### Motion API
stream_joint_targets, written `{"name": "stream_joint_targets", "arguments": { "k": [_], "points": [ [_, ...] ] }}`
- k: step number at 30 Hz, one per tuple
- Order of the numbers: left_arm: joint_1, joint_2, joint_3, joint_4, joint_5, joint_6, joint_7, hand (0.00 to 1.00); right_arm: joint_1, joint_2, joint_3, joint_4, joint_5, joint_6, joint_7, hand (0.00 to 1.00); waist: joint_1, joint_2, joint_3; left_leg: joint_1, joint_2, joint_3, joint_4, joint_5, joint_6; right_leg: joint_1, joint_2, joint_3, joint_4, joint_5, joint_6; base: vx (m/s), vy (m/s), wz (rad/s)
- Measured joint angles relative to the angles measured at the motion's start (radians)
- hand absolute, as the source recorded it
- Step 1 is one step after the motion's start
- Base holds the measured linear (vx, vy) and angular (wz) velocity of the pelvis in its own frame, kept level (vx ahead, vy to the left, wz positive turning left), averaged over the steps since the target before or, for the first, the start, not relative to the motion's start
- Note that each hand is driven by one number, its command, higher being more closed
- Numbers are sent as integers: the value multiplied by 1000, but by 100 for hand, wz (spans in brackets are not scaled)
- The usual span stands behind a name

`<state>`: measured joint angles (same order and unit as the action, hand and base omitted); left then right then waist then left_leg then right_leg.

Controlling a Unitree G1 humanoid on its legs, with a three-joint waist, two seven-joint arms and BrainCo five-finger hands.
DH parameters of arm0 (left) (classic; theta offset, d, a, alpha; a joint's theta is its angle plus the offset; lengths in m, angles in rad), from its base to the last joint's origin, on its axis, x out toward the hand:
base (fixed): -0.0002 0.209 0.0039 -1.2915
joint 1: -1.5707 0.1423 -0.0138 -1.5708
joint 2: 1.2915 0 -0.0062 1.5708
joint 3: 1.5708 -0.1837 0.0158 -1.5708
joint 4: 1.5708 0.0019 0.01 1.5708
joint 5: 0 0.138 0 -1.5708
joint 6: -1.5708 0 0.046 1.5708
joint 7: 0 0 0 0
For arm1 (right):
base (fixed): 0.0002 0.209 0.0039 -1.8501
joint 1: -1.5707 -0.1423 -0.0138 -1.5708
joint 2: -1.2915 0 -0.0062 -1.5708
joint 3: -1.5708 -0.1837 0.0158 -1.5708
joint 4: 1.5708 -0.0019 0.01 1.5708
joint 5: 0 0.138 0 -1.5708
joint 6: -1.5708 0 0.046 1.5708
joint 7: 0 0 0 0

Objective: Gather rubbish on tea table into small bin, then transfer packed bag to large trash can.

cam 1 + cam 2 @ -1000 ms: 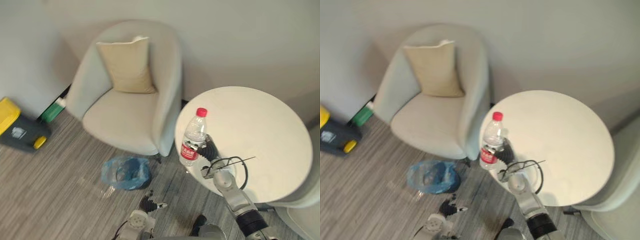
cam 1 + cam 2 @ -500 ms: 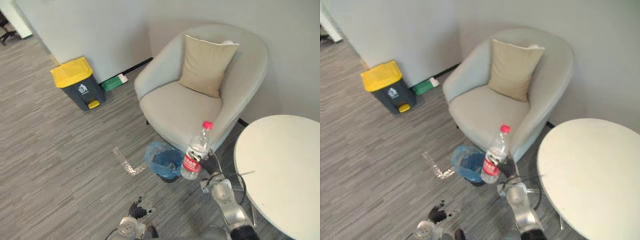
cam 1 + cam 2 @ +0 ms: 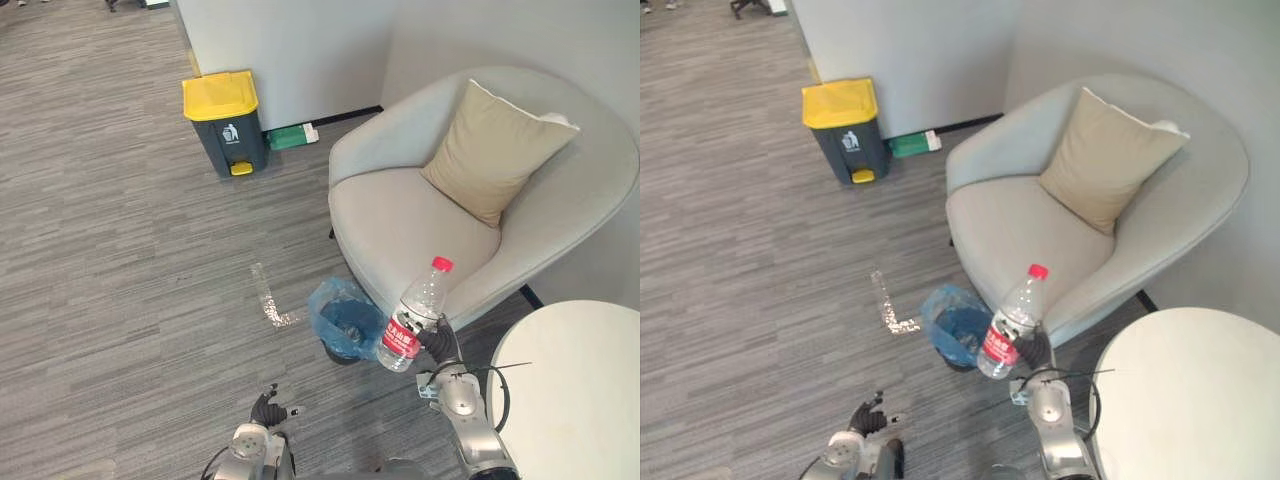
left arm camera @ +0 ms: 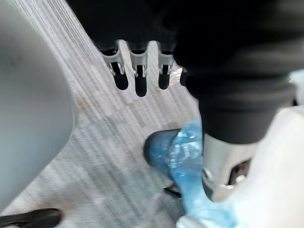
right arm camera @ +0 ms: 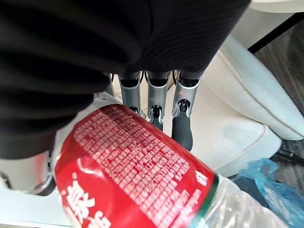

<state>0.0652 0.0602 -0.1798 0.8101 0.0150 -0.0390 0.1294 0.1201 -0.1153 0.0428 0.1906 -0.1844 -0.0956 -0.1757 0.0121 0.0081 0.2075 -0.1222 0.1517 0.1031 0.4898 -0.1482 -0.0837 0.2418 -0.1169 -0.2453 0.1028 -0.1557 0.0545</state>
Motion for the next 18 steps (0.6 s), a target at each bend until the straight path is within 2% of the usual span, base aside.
{"name": "stream_joint_targets", "arguments": {
  "k": [3,4,5,6,7,8,9,12,14,16,17,18],
  "points": [
    [3,-3,6,2,0,3,0,0,9,-2,-1,-31,0,-4,0,100,-5,19,5,-1,1,-1,-17,4,-4,-12,2,39,-34,0,1,18,8,-32],
    [0,-3,7,0,1,3,0,0,11,-2,-1,-24,0,-4,-1,100,-5,22,8,-29,0,-6,31,14,-9,-10,0,58,-55,0,1,0,11,-32],
    [-4,-3,7,-6,2,1,0,0,12,6,0,-16,0,2,-1,100,-4,15,18,-63,-7,-9,60,-12,-22,-4,-10,69,-65,4,7,-8,30,-35],
    [-2,-7,5,-7,3,0,-1,0,12,1,4,-16,0,6,-1,100,-3,29,14,-52,-13,-21,-20,-31,-39,-11,-5,84,-64,9,13,14,78,-49],
    [10,-17,1,-8,3,3,-1,0,13,-12,-1,-17,-1,7,-6,100,-6,66,0,-34,-5,-35,-131,41,-30,-30,18,110,-63,9,15,14,97,-58],
    [20,-13,1,-4,3,5,-1,0,9,-9,1,-12,-1,13,-11,100,-6,68,-1,-4,-3,-23,-164,31,-33,-33,20,137,-65,7,21,46,102,-60],
    [25,-9,1,-5,4,5,-1,0,9,-3,2,-13,-1,13,-13,100,-6,68,-1,15,-8,-7,-201,35,-39,-43,12,153,-60,9,24,-7,69,-54],
    [24,11,4,-8,3,4,1,0,10,0,39,-12,-5,15,-13,100,1,35,-3,60,-30,57,-297,65,-34,-106,-18,218,-25,2,39,-26,64,-59],
    [25,22,4,-3,3,4,1,0,10,1,62,-9,-13,15,-7,100,2,14,-7,117,-70,98,-370,71,-21,-148,-57,266,58,-37,66,10,88,-70],
    [26,20,0,5,3,4,1,0,8,-2,69,13,-14,15,2,100,-1,6,-2,171,-97,92,-431,65,-17,-209,-69,304,194,-48,80,9,97,-67],
    [28,24,-7,10,3,3,1,0,12,-3,71,29,-16,24,5,100,-1,11,-2,204,-109,92,-455,69,-7,-274,-70,313,344,-47,83,-3,98,-45],
    [28,33,-9,18,3,3,1,0,21,0,77,29,-19,27,6,100,-9,4,1,224,-118,92,-455,61,5,-321,-79,310,469,-33,106,9,91,-25]
  ]
}}
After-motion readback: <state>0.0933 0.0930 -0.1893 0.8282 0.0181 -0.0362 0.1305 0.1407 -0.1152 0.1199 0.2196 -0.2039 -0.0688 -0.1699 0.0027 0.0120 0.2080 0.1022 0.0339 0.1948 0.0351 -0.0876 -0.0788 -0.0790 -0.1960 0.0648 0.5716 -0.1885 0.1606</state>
